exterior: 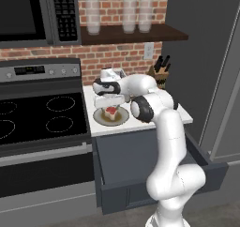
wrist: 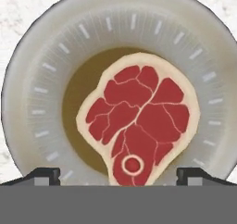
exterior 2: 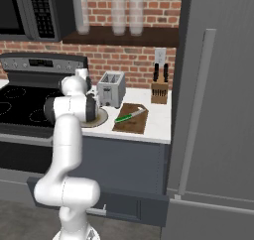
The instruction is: Pick up the knife from the drawer and place it on the cutting board. Then place the meat from the plate to the cutting board.
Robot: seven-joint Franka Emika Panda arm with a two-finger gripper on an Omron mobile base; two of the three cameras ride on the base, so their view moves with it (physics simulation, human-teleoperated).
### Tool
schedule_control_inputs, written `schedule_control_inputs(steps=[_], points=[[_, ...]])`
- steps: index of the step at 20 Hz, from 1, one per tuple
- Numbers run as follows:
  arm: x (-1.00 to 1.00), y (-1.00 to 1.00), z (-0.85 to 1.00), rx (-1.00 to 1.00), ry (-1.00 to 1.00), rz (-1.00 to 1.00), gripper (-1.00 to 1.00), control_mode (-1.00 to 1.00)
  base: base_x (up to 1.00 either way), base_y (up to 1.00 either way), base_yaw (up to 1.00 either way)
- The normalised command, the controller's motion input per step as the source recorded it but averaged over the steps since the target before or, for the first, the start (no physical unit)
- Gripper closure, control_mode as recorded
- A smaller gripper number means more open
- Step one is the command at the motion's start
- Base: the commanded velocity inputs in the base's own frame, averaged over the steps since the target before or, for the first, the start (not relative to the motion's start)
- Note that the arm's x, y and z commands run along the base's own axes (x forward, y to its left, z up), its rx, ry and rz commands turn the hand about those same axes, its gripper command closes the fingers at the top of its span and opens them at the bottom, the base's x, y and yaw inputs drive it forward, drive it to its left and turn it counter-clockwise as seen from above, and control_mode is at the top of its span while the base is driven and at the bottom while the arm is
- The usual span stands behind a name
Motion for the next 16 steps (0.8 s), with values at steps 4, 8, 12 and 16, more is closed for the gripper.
schedule_control_inputs(steps=[4,8,12,16], points=[[0.27,0.01,-0.36,0.00,0.00,0.04,-1.00,-1.00,0.00,0.00,0.00],[0.01,-0.03,-0.09,0.00,0.00,0.00,-1.00,-1.00,0.00,0.00,0.00],[0.00,-0.01,0.00,0.00,0.00,0.00,-1.00,-1.00,0.00,0.00,0.00],[-0.06,0.00,0.06,0.00,0.00,0.00,-1.00,-1.00,0.00,0.00,0.00]])
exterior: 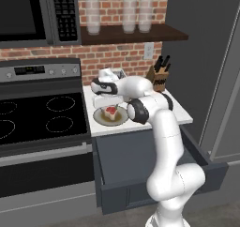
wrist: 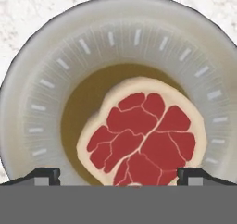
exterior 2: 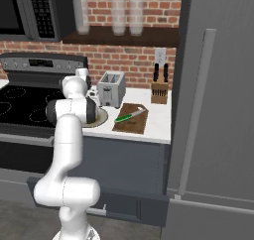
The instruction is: Pick up the knife from the drawer and place it on the cutting board. Then place the meat from the plate to the cutting board.
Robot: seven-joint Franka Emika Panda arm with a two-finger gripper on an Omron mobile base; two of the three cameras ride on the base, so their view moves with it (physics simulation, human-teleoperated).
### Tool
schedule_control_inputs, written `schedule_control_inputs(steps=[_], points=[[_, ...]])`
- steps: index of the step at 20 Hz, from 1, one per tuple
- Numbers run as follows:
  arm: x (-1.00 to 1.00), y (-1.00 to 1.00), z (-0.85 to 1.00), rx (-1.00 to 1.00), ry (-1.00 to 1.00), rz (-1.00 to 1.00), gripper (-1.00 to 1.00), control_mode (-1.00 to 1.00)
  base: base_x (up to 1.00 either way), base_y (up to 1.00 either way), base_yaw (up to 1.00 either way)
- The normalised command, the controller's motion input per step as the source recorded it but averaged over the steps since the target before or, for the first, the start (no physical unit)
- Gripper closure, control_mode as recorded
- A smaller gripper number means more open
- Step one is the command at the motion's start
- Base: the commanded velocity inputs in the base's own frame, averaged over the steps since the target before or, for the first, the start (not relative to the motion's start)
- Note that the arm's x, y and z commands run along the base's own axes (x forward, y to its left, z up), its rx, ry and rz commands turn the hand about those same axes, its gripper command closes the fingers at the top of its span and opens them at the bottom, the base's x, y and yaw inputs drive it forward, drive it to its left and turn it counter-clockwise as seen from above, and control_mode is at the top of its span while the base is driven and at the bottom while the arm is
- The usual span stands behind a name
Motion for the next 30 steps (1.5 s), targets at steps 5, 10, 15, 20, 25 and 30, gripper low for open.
schedule_control_inputs(steps=[5,10,15,20,25,30], points=[[-0.27,0.00,0.00,0.01,0.00,0.00,-1.00,-1.00,0.00,0.00,0.00],[-0.39,0.00,0.00,0.02,-0.02,0.00,-1.00,-1.00,0.00,0.00,0.00],[-0.35,-0.01,0.00,0.03,0.00,0.00,-1.00,-1.00,0.00,0.00,0.00],[-0.07,-0.12,0.00,0.01,0.00,0.00,-1.00,-1.00,0.00,0.00,0.00],[0.04,-0.22,0.00,0.00,0.00,0.00,-1.00,-1.00,0.00,0.00,0.00],[0.26,-0.03,-0.06,0.00,0.00,0.00,-1.00,-1.00,0.00,0.00,0.00]])
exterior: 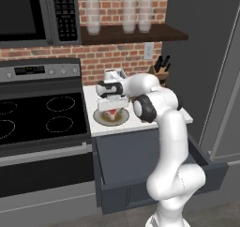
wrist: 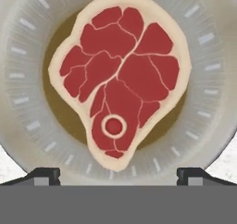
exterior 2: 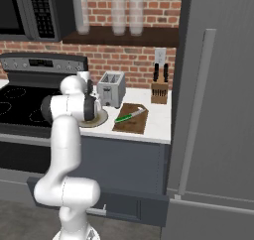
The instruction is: Pick up the knife from the drawer and place it on the cutting board. Then place the meat from the plate to the cutting board.
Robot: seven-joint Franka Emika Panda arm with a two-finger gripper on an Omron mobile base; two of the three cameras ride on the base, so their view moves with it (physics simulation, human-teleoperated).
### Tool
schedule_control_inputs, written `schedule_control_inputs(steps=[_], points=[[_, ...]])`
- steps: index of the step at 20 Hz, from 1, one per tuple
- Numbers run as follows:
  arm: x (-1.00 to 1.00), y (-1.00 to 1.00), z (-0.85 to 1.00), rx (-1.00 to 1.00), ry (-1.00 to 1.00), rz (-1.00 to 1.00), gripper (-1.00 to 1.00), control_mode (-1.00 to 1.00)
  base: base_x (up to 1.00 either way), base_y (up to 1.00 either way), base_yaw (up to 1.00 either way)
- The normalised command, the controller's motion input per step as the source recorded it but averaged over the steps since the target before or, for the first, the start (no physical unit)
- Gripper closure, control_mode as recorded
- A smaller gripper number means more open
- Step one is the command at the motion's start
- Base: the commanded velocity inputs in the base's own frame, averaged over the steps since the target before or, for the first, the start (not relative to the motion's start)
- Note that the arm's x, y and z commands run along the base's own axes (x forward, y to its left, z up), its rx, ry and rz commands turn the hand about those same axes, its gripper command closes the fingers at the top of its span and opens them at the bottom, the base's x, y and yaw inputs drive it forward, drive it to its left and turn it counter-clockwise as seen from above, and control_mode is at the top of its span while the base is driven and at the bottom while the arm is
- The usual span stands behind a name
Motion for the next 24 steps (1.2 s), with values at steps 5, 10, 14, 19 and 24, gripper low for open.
schedule_control_inputs(steps=[5,10,14,19,24], points=[[0.22,0.09,-0.14,0.00,0.00,0.00,-1.00,-1.00,0.00,0.00,0.00],[0.16,0.04,-0.23,0.00,0.00,0.00,-1.00,-1.00,0.00,0.00,0.00],[0.20,0.02,-0.22,0.00,0.00,0.01,-1.00,-1.00,0.00,0.00,0.00],[0.05,0.00,-0.32,0.00,0.00,0.01,1.00,-1.00,0.00,0.00,0.00],[0.00,0.00,-0.13,0.00,0.00,0.00,1.00,-1.00,0.00,0.00,0.00]])
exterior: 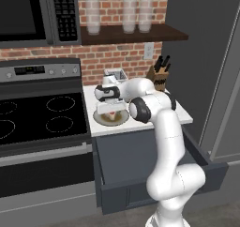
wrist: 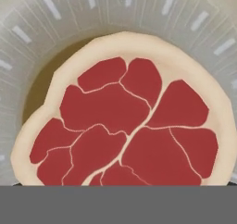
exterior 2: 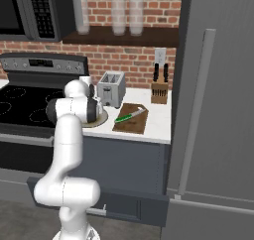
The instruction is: Pick up the knife from the drawer and place it on the cutting board. Then place the meat from the plate to the cutting board.
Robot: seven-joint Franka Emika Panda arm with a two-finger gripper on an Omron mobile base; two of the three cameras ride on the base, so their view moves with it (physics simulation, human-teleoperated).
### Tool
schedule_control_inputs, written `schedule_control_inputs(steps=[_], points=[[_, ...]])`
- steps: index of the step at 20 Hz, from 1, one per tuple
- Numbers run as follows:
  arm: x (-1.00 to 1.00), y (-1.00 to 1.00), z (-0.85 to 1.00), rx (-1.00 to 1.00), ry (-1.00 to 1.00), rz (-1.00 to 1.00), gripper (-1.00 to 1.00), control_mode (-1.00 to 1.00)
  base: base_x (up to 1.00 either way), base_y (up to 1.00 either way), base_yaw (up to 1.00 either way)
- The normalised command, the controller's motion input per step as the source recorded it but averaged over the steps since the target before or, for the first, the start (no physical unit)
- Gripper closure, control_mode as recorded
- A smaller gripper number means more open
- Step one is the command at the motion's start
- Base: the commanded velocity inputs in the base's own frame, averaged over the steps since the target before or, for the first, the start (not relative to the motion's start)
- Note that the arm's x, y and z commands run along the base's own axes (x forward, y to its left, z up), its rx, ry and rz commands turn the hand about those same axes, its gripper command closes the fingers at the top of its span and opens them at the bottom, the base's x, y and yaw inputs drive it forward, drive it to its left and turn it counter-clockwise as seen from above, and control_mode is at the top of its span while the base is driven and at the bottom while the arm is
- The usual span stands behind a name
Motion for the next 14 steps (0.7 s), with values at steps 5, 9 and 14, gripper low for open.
schedule_control_inputs(steps=[5,9,14], points=[[-0.29,-0.03,0.11,0.01,0.00,0.00,1.00,-1.00,0.00,0.00,0.00],[-0.77,-0.25,0.68,0.00,-0.09,0.00,1.00,-1.00,0.00,0.00,0.00],[-0.94,-0.42,0.89,0.00,-0.11,0.00,1.00,-1.00,0.00,0.00,0.00]])
